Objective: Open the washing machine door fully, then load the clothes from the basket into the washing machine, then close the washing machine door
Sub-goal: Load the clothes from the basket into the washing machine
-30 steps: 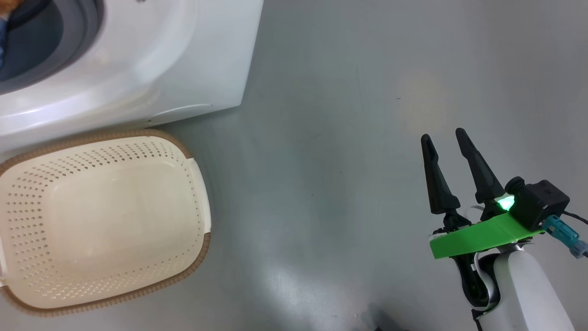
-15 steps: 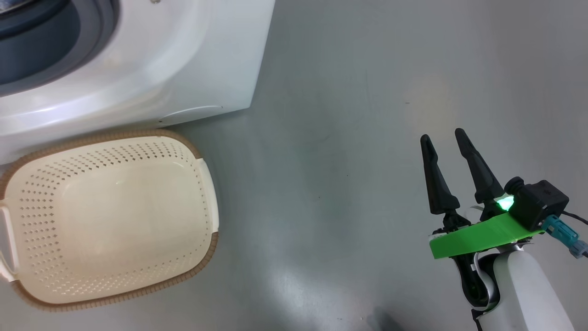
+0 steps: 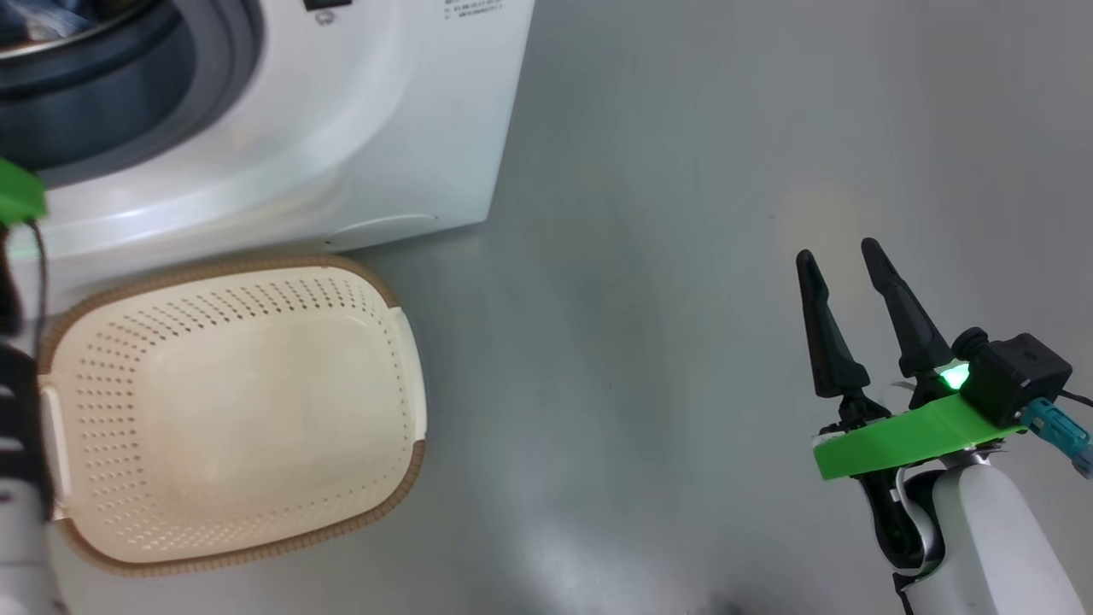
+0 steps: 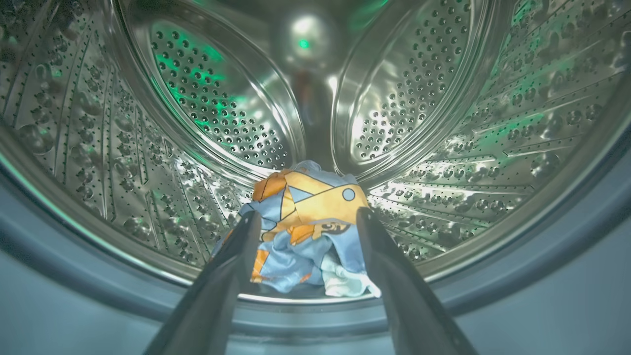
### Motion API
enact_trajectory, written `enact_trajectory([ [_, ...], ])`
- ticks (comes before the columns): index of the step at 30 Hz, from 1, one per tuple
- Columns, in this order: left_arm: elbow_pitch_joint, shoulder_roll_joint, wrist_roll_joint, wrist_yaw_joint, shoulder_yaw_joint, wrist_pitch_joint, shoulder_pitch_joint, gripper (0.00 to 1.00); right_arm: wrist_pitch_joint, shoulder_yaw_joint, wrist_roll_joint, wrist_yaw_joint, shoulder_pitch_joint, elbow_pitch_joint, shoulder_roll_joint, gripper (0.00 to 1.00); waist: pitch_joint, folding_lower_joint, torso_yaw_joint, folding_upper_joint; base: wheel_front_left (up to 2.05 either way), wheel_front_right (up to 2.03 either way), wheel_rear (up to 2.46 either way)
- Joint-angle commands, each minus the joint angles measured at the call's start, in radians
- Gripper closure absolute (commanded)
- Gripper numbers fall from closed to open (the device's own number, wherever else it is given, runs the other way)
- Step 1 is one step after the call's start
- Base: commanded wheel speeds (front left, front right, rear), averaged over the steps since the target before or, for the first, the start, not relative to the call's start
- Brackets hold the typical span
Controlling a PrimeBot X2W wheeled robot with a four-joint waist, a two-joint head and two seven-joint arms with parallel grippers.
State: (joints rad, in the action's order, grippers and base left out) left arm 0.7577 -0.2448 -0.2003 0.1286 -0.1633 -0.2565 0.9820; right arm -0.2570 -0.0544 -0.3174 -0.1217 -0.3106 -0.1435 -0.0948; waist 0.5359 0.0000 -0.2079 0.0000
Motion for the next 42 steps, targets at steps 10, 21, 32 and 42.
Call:
enact_trajectory([
  [10,-0.162,0.029,-0.02,0.002,-0.019,-0.005,-0.263,0.0,-0.005,-0.005,0.005,-0.009,0.06,0.003,-0.055,0.0,-0.132,0.0,0.057,0.0,0.0,0.0,0.0],
  [21,-0.267,0.086,-0.009,0.002,-0.022,-0.005,-0.493,0.0,-0.005,0.003,0.003,-0.009,0.136,-0.013,-0.101,0.0,-0.265,0.0,0.111,0.0,0.0,0.0,0.0],
  [32,-0.382,0.128,-0.019,0.002,-0.025,-0.005,-0.706,0.0,-0.005,0.019,-0.002,-0.009,0.231,-0.022,-0.123,0.0,-0.383,0.0,0.154,0.0,0.0,0.0,0.0],
  [42,-0.461,0.13,-0.006,0.002,0.005,-0.005,-0.859,0.0,-0.005,0.04,-0.011,-0.009,0.309,-0.012,-0.139,0.0,-0.453,0.0,0.181,0.0,0.0,0.0,0.0],
])
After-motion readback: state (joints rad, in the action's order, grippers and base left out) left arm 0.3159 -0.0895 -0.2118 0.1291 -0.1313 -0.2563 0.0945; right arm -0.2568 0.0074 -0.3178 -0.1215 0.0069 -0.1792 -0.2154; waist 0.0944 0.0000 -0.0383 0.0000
